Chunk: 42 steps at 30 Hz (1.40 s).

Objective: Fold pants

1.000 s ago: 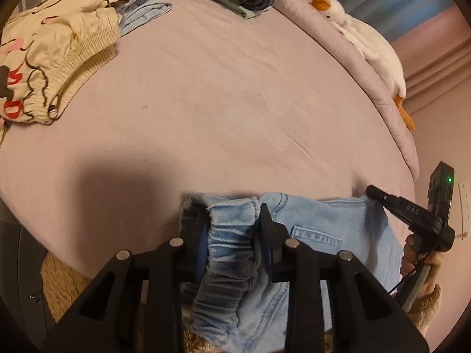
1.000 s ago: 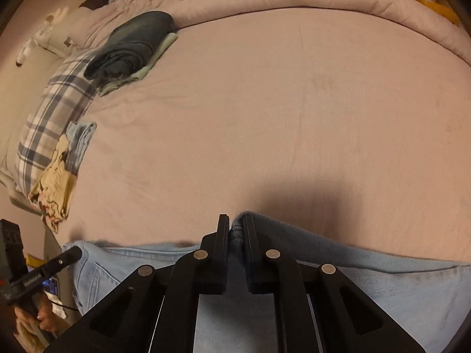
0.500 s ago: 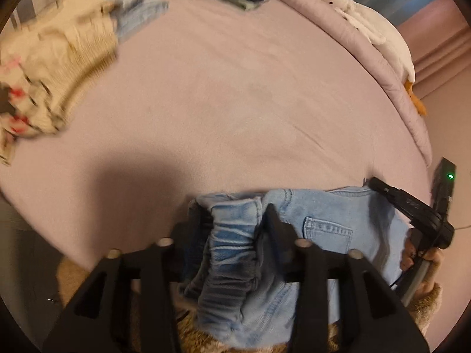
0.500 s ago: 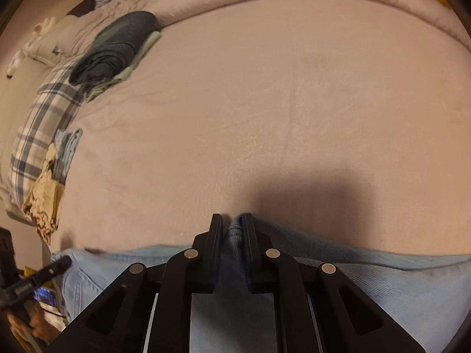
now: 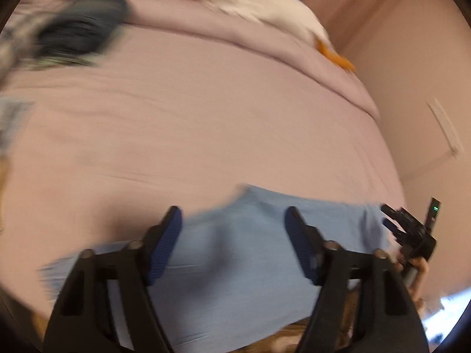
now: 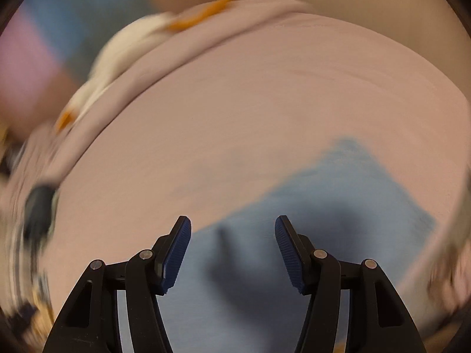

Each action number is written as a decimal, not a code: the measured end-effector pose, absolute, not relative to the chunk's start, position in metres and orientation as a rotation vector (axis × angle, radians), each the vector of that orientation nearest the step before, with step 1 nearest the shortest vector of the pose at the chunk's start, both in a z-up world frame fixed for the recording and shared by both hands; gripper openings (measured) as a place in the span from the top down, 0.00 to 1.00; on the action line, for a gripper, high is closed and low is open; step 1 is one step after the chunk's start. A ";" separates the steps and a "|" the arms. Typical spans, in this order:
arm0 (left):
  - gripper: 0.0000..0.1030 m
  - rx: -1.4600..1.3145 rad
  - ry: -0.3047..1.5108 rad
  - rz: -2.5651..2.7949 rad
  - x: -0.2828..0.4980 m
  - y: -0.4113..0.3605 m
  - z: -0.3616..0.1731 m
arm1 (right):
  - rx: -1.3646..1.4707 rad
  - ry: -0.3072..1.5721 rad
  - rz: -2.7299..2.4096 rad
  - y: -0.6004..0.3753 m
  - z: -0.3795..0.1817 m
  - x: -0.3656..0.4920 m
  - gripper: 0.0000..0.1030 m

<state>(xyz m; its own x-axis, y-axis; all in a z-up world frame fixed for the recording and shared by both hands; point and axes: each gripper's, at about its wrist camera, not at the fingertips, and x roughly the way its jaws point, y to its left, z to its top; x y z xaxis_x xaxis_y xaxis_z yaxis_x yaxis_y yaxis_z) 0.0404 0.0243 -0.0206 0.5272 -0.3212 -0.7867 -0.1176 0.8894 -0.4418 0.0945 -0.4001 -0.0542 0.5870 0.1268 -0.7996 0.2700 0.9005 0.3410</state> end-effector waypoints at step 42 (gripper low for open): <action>0.97 -0.548 1.145 0.077 0.116 -0.035 -0.118 | 0.425 0.986 -0.174 -0.501 -0.098 0.142 0.89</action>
